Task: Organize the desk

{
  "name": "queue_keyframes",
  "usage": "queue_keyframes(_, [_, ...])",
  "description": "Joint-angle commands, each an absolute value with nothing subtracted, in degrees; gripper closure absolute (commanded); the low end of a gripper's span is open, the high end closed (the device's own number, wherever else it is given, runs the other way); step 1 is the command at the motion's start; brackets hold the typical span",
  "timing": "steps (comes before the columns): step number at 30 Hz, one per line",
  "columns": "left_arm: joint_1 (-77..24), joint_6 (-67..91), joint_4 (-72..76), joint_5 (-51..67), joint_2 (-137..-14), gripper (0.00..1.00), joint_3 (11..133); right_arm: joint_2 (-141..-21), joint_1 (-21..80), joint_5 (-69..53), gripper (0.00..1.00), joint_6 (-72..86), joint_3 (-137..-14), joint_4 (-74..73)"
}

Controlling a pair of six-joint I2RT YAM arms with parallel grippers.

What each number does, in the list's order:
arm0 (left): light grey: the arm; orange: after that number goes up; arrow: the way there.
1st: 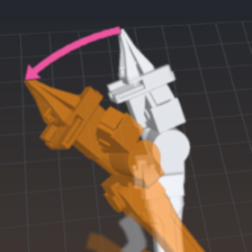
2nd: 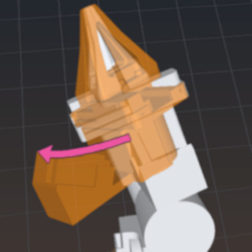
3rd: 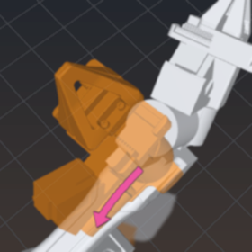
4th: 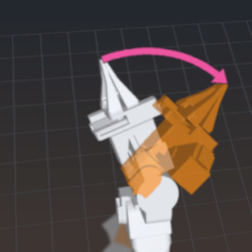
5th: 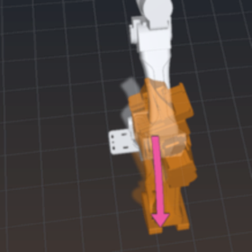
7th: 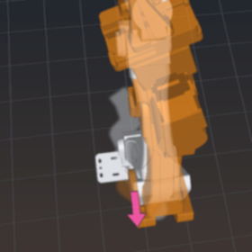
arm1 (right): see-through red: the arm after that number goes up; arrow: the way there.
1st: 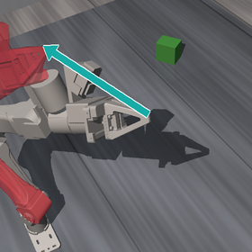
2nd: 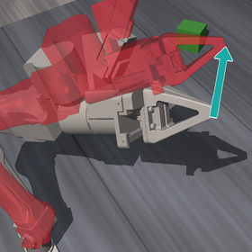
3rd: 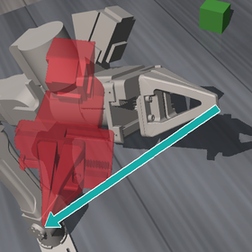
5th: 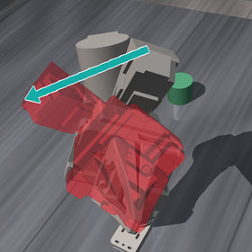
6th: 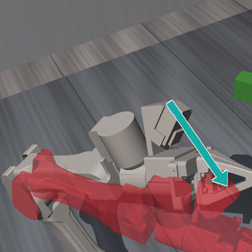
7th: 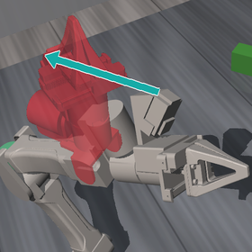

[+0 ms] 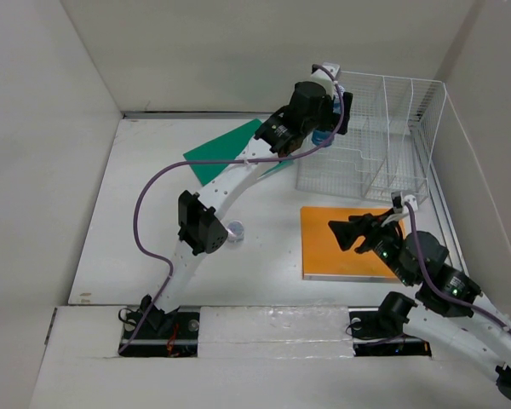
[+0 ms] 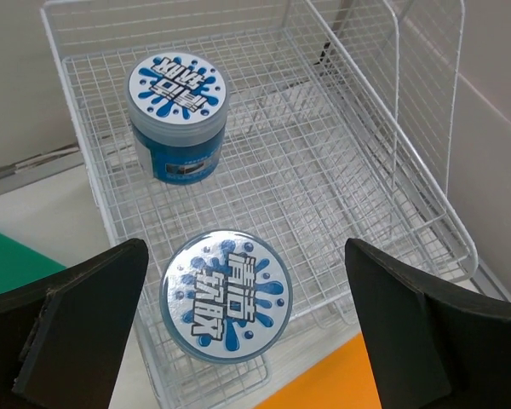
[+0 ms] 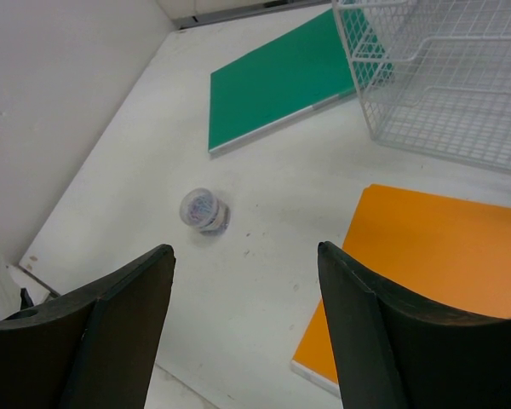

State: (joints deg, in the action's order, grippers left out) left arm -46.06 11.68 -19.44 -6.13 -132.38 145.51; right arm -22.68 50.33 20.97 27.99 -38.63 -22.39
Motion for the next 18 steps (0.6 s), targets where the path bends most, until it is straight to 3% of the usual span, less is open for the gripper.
queue_keyframes(1, [-46.41, 12.04, -13.11, -5.63, -127.19, 0.01, 144.76, -24.16, 50.71, 21.53, 0.26, 26.11, -39.72, -19.25])
queue_keyframes(4, [-46.41, 11.78, -9.68, -6.41, -123.58, 0.01, 144.58, -27.41, 50.71, 21.18, 0.32, 23.92, -40.34, -17.85])
queue_keyframes(8, [-46.41, 9.68, -3.45, -9.40, -114.21, 0.01, 141.16, -32.77, 50.71, 19.52, 0.76, 22.41, -41.05, -15.04])
queue_keyframes(10, [-46.41, 8.62, -1.94, -13.33, -108.50, 0.01, 138.10, -37.50, 50.71, 18.11, 0.84, 21.71, -40.08, -9.70])
queue_keyframes(11, [-46.41, 8.44, -1.67, -13.36, -106.72, 0.01, 136.68, -39.79, 50.71, 17.32, 0.83, 21.53, -40.08, -9.67])
queue_keyframes(13, [-46.41, 8.17, -1.15, -15.98, -100.06, 0.01, 130.30, -44.88, 51.24, 15.48, 0.71, 20.40, -40.95, -6.69])
queue_keyframes(14, [-46.41, 8.17, -1.06, -16.78, -97.84, 0.01, 127.56, -50.74, 51.94, 14.60, 0.48, 20.30, -41.31, -5.20])
queue_keyframes(16, [-46.41, 8.61, -1.32, -18.71, -90.84, 0.03, 119.15, -56.49, 54.04, 13.80, 0.27, 19.60, -42.79, -1.59])
queue_keyframes(17, [-46.41, 9.66, -2.10, -19.42, -88.36, 0.09, 116.13, -61.65, 54.92, 13.62, 0.14, 19.43, -42.89, -0.63])
queue_keyframes(18, [-46.41, 10.36, -2.98, -20.12, -85.89, 0.11, 113.41, -64.14, 55.63, 13.45, 0.10, 19.42, -43.24, 3.82])
